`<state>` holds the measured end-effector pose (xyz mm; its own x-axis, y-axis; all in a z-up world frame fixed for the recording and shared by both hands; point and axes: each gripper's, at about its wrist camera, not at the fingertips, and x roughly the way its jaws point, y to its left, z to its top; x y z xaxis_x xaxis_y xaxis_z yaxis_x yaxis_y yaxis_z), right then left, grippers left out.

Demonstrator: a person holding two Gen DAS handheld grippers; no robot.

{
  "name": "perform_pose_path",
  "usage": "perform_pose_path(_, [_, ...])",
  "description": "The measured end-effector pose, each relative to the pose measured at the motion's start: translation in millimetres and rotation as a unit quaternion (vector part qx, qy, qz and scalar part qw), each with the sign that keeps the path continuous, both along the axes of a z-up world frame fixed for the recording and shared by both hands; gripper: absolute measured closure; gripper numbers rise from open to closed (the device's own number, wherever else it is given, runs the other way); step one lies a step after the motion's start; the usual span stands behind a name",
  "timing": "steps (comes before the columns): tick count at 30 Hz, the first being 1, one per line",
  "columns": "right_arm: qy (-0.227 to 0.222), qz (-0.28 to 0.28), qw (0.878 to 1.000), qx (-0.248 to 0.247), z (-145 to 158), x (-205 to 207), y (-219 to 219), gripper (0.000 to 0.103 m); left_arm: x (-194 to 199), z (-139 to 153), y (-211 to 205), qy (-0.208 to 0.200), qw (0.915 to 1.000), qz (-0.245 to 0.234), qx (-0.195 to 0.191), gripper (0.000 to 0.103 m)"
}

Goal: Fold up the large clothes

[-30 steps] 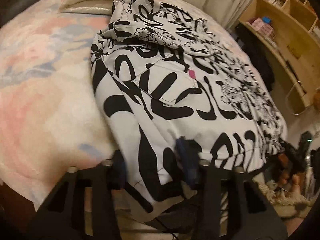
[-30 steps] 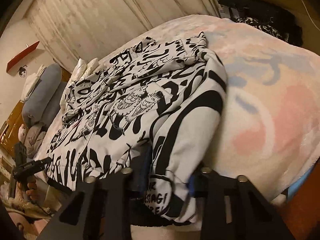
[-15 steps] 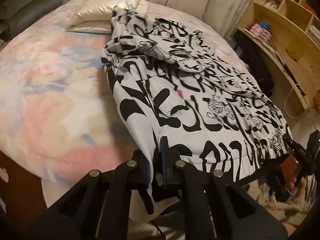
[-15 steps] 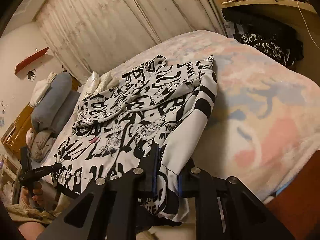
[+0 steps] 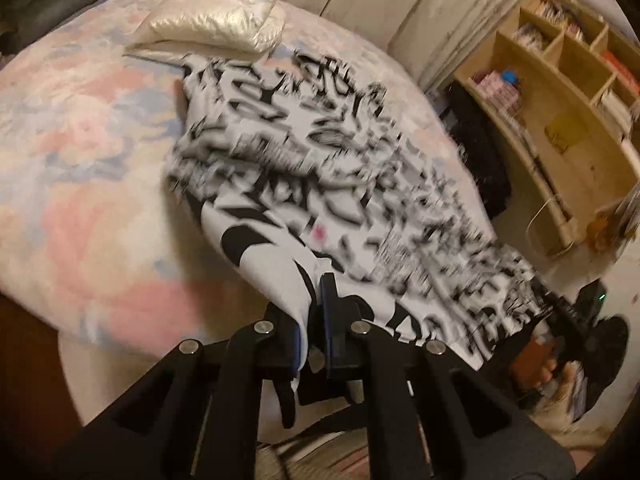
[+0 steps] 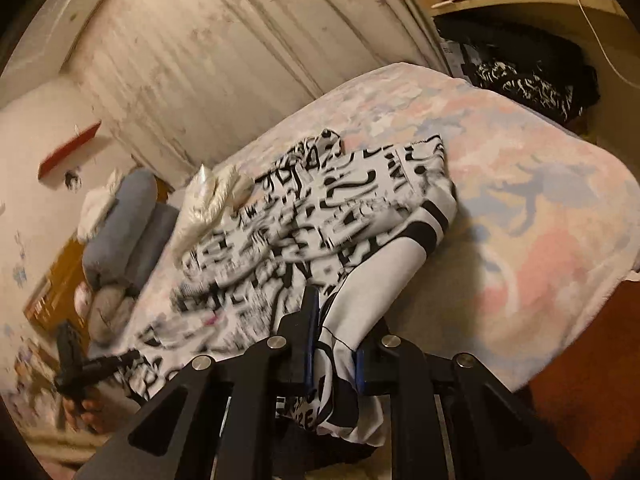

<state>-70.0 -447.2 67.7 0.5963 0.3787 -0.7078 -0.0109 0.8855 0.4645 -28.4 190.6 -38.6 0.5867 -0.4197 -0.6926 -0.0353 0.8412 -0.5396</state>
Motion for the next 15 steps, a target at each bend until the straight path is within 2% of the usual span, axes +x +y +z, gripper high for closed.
perform_pose_path(4, [-0.005, -0.021, 0.999, 0.031, 13.3, 54.2, -0.8, 0.090, 50.0, 21.8, 9.4, -0.014, 0.9987, 0.022, -0.044, 0.098])
perform_pose_path(8, [0.001, -0.037, 0.998, 0.057, 15.3, 117.6, -3.4, 0.089, 107.7, 30.6, 17.0, -0.017, 0.9965, 0.041, -0.071, 0.097])
perform_pose_path(12, [0.015, -0.064, 0.995, 0.073, 7.0, 198.6, -4.4, 0.089, 182.9, 25.3, 24.2, 0.002, 0.9944, 0.064, -0.084, 0.097])
perform_pose_path(15, [0.031, -0.084, 0.994, 0.058, -7.0, 261.7, -5.9, 0.088, 238.3, 11.3, 32.2, 0.022, 0.9910, 0.091, -0.096, 0.096])
